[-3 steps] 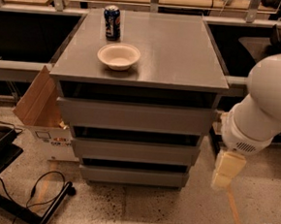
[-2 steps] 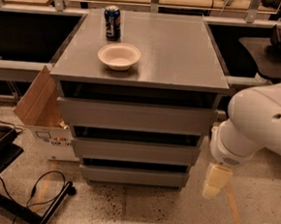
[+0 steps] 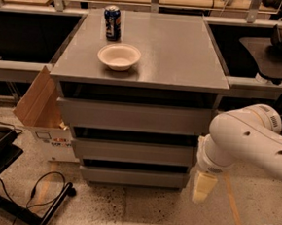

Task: Open middle drawer

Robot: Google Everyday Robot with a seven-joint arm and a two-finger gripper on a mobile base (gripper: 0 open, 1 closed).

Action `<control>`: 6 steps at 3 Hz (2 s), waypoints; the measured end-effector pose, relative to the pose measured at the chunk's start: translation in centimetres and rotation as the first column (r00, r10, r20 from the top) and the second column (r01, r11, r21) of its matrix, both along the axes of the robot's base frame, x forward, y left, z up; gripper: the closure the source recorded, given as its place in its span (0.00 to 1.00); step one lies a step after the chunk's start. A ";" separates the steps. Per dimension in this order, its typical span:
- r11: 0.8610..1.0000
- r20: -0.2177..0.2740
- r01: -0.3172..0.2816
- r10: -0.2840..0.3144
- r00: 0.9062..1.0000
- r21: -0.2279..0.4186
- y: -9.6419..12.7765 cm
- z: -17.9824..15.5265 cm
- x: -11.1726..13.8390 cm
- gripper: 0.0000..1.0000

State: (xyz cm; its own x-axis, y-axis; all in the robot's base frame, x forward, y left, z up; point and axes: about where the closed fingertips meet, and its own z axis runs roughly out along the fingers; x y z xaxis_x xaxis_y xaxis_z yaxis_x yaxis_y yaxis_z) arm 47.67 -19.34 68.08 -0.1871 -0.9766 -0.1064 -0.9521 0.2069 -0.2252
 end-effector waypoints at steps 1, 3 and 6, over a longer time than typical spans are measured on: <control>0.998 0.011 -0.051 0.051 0.999 0.021 2.6 -2.2 1.6 0.00; 0.976 0.046 -0.193 0.189 0.981 0.100 10.8 -11.8 6.8 0.00; 0.988 0.019 -0.154 0.154 0.988 0.000 12.6 -21.5 14.4 0.00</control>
Offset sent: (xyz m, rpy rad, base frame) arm 0.0786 0.1229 -0.1250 0.1140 -0.0458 0.2275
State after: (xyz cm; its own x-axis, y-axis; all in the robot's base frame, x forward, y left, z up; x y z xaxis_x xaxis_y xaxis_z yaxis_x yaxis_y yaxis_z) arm 62.07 -6.77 46.55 -0.0325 -0.9934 -0.1103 -0.9683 0.0587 -0.2428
